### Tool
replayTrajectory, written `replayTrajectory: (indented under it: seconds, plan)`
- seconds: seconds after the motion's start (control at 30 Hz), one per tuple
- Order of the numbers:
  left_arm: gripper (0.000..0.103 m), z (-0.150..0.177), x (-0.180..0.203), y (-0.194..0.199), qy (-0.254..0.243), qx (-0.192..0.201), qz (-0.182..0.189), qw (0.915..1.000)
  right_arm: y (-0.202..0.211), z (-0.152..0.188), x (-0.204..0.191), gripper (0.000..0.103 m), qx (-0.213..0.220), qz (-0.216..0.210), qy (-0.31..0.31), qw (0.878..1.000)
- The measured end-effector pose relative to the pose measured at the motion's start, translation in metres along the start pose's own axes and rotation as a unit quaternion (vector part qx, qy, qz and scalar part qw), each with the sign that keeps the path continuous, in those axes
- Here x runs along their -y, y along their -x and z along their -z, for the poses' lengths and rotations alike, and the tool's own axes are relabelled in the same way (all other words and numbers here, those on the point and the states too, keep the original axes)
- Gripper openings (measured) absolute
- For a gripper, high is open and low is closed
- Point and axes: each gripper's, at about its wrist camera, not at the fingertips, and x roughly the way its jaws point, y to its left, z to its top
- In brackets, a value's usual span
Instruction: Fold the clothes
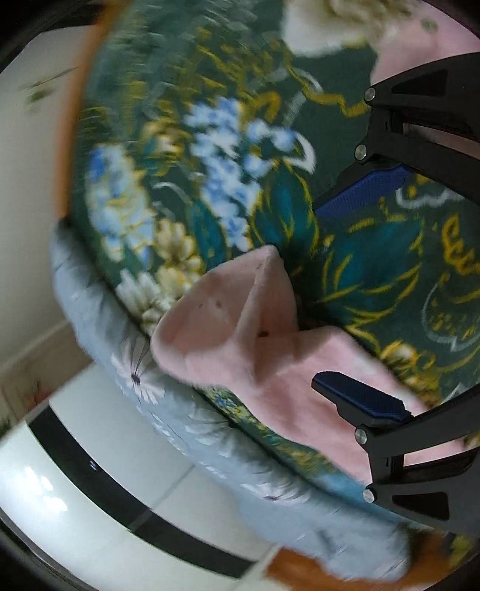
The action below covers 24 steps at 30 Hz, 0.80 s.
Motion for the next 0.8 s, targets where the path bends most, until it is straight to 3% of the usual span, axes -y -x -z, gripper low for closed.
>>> replayTrajectory:
  seconds: [0.2,0.3,0.4,0.43,0.47,0.5,0.57,0.63,0.7,0.8]
  plan:
    - [0.055,0.015,0.000,0.018,0.003,-0.004,0.015,0.9999,-0.022,-0.015,-0.013,0.086,-0.019,-0.060,-0.064,0.996]
    - [0.055,0.017,0.007,0.020,-0.006,0.001,0.001,1.0000,-0.027,-0.024,-0.014,0.084,-0.006,-0.022,-0.089,0.996]
    - [0.055,0.018,0.009,0.014,0.001,-0.015,0.013,0.9998,-0.034,-0.031,-0.003,0.044,-0.003,0.013,-0.122,0.992]
    - [0.055,0.018,0.011,0.012,0.002,-0.019,0.017,0.9997,-0.037,-0.033,0.002,0.023,-0.009,0.007,-0.138,0.990]
    - [0.055,0.019,0.012,0.011,0.002,-0.022,0.020,0.9996,-0.040,-0.035,0.006,0.008,-0.017,0.001,-0.152,0.988]
    - [0.055,0.018,0.015,0.009,-0.001,-0.022,0.019,0.9996,-0.042,-0.038,0.007,0.007,-0.022,0.000,-0.157,0.987]
    - [0.055,0.017,0.018,0.008,-0.005,-0.023,0.023,0.9994,-0.036,-0.048,0.001,0.005,-0.018,-0.024,-0.139,0.990]
    - [0.055,0.017,0.019,0.008,-0.005,-0.025,0.029,0.9993,-0.007,-0.065,-0.017,0.005,0.030,-0.077,-0.066,0.994]
    - [0.055,0.017,0.018,0.009,-0.006,-0.023,0.027,0.9994,0.016,-0.073,-0.029,0.005,0.069,-0.101,0.004,0.993]
    - [0.055,0.018,0.014,0.007,-0.001,-0.023,0.025,0.9994,0.013,-0.069,-0.020,0.005,0.042,-0.041,0.059,0.997]
